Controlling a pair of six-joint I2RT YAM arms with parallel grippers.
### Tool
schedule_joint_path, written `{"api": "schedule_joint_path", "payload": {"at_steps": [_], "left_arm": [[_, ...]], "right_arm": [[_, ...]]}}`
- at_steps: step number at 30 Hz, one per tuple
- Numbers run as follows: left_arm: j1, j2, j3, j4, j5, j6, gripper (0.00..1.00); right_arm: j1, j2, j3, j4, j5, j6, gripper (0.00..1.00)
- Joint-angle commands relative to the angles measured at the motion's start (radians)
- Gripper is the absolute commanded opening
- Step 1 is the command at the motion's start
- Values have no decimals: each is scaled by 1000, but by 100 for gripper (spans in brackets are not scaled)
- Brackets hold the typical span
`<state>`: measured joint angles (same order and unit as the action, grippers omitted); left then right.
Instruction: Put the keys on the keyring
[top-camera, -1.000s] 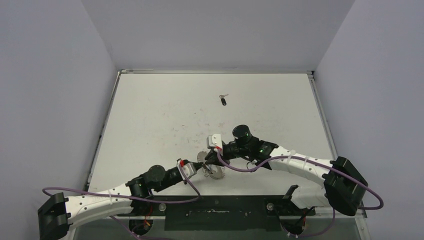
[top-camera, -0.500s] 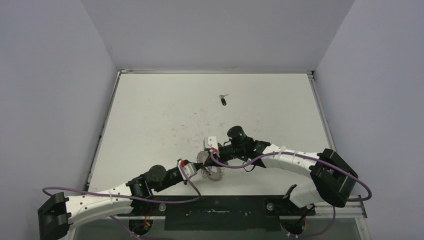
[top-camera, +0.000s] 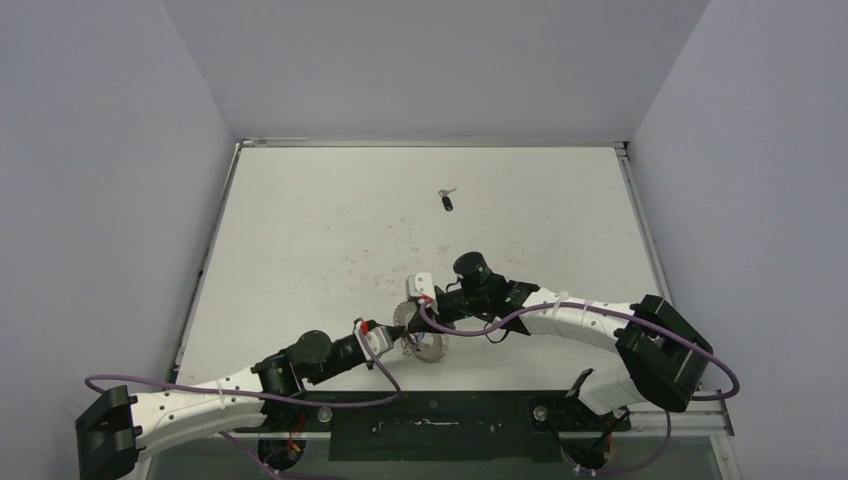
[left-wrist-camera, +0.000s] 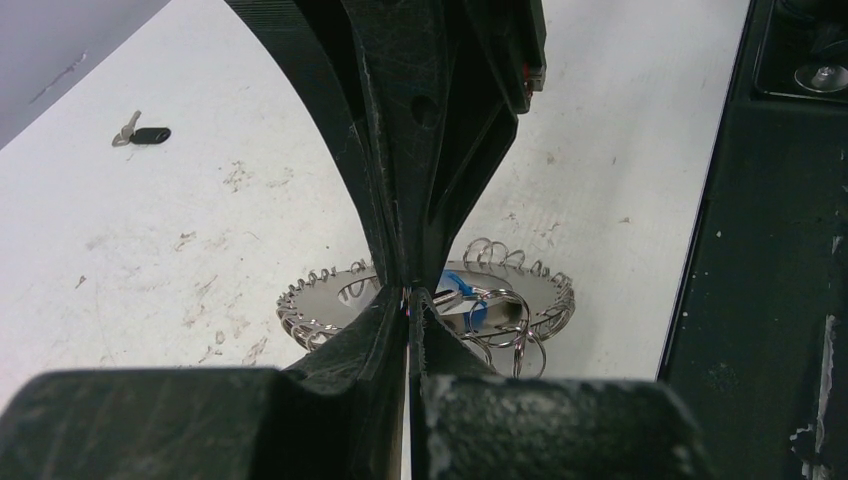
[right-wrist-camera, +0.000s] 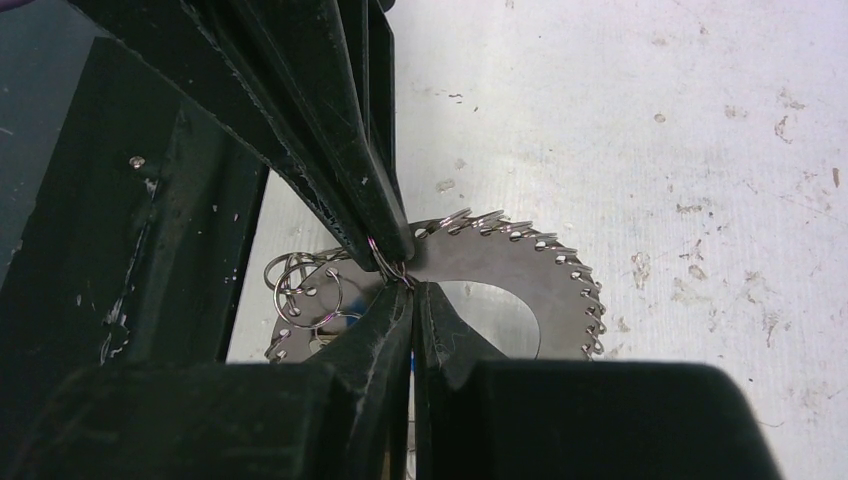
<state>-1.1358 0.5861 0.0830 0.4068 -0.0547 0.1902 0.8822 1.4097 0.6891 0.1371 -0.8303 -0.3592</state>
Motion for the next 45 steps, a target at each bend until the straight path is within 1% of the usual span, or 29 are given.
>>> {"api": "schedule_joint_path", "payload": {"at_steps": [1,4,7,9,12,14,18,26,32,35,37,39,40,45], "left_arm": [[2,-23,15,104,22,-4,0],[2,-21,16,93,21,-2,0],[2,-23,15,101,22,-2,0],[2,-28,14,103,26,0,0],[1,-38,11,105,35,-3,0],[2,-47,3,115,43,-3,0],[2,-62,-10,137,54,-7,0],[2,-59,-8,146,55,-6,0],[2,-49,-9,150,55,-10,0],[2,-40,-8,155,55,-12,0],[2,-37,-10,156,53,-12,0],[2,-35,-12,158,53,-16,0],[3,-37,-13,159,53,-16,0],[3,-54,-23,159,48,-24,0]], "right_arm": [[-5,46,15,13,37,-20,1],[-2,44,-5,53,74,-9,4],[-1,31,-34,112,89,7,12],[-2,12,-56,148,83,10,15],[-3,-38,-93,206,85,21,26],[-7,-73,-122,252,88,34,31],[-12,-119,-165,328,66,44,34],[-11,-78,-149,352,-17,55,33],[-7,-56,-139,371,-60,67,29],[-3,-47,-136,380,-86,69,21],[-2,-45,-133,382,-101,69,13],[-2,-44,-131,383,-113,70,2],[-2,-44,-132,383,-117,69,0],[-3,-58,-125,355,-114,72,0]]}}
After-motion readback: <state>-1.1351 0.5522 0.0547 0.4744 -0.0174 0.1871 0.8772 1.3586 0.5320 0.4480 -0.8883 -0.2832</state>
